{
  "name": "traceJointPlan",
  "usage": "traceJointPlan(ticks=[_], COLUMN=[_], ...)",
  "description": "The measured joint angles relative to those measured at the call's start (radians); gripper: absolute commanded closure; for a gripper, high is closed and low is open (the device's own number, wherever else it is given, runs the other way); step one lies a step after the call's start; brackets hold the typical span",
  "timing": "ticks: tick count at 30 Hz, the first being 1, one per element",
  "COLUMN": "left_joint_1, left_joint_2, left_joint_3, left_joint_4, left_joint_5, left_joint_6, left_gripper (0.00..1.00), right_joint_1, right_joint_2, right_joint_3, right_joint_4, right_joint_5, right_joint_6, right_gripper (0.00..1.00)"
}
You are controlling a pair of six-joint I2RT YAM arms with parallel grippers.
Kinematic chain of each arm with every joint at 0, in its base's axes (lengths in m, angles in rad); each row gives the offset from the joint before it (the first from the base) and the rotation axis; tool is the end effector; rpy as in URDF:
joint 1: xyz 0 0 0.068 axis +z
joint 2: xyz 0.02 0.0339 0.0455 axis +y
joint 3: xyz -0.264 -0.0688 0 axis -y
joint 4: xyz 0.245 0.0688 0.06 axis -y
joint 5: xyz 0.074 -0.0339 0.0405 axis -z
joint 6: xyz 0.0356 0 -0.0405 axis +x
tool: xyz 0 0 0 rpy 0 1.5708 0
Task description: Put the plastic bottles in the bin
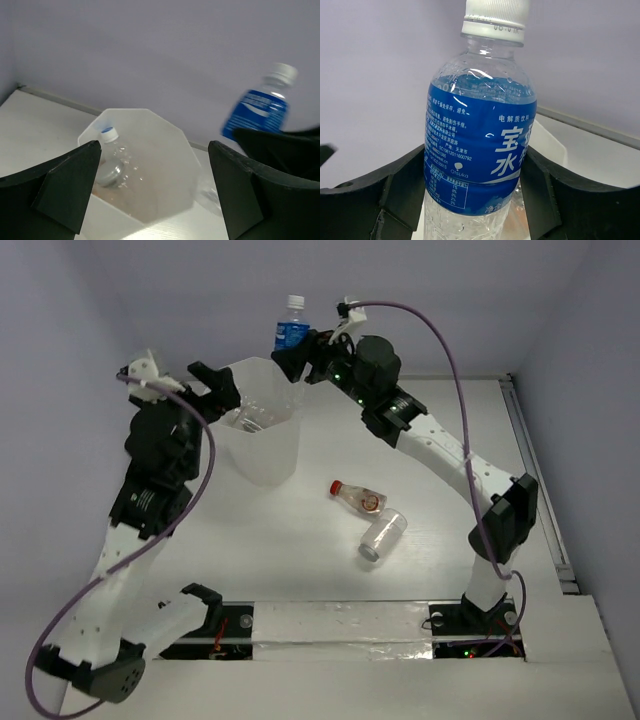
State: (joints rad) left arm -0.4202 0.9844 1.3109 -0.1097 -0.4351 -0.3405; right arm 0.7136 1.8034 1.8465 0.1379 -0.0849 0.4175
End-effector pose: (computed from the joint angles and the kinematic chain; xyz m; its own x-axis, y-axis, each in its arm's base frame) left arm 0.1801 -0.0640 0.4917 0.1871 -0.4153 -0.8902 0.0600 0.9094 -0.4116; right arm 0.3237 0.2842 0.4606 -0.1656 0.3910 -0.9054 -0.7090 0.5909 0.3849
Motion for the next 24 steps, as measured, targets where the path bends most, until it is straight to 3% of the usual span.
traceJointPlan(ticks=[6, 14, 21, 24], left_joint_1=[-0.004, -0.004, -0.005, -0.018], left_joint_2=[-0.227, -0.303, -0.304, -0.299], left_joint_3=[-0.152, -0.282, -0.289, -0.298], left_joint_4=[-0.059, -0.165, -0.202, -0.193], left_joint_5=[0.121, 0.279, 0.368, 0.409], left_joint_6=[-0.045, -0.064, -0.064, -0.06], left_gripper=[0.19, 0.22, 0.23, 0.23], right_joint_1=[0.061, 0.079, 0.072, 0.072], right_joint_2=[0.162, 0.285, 0.293, 0.284], right_joint_3=[0.198, 0.299, 0.281, 0.264], right_joint_4=[-0.065, -0.135, -0.155, -0.153], right_joint_5=[0.046, 0.154, 0.2, 0.201], right_joint_6=[-0.087, -0.173, -0.204, -0.207], right_gripper=[0.35, 0.31, 0.06, 0.01])
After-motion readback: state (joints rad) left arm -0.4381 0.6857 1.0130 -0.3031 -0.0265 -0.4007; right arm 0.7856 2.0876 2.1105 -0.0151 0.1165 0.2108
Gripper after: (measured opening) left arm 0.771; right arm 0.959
